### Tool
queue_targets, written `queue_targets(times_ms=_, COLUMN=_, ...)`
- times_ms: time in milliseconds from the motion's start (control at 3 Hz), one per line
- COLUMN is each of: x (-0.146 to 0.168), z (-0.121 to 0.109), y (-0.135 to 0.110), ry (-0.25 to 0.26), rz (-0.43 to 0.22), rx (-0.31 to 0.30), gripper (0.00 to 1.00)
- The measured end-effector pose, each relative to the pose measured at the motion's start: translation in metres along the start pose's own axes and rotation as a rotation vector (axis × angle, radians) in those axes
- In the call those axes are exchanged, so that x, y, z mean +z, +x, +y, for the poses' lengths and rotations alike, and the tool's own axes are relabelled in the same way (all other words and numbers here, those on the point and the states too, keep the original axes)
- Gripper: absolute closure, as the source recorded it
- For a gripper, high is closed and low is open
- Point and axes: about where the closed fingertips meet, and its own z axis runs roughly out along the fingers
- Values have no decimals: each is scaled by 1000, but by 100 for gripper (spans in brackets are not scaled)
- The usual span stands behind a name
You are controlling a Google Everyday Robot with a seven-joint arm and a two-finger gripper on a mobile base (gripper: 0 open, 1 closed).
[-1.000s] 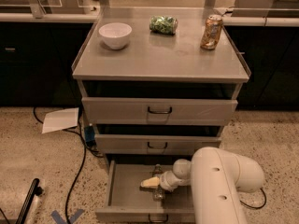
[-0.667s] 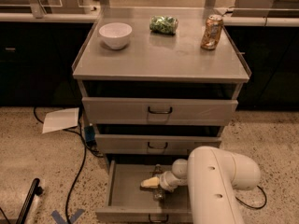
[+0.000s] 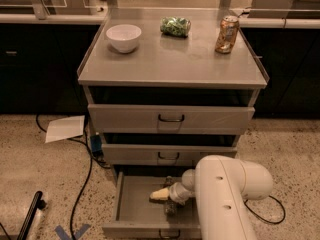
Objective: Pick water bottle from bottom drawer and place on counter
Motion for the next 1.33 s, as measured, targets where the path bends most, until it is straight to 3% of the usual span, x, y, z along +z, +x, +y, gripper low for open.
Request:
queue_targets(times_ms=333, x=5, z=-3, y=0, ry=38, rz=7, rx=9, gripper=0)
queue_targets(times_ms=667, x=5, z=-3, y=0, ry=38, rz=7, rx=9, gripper=0)
queue_targets(times_ms=1333, x=5, z=-3, y=0, ry=38, rz=7, rx=9, gripper=42)
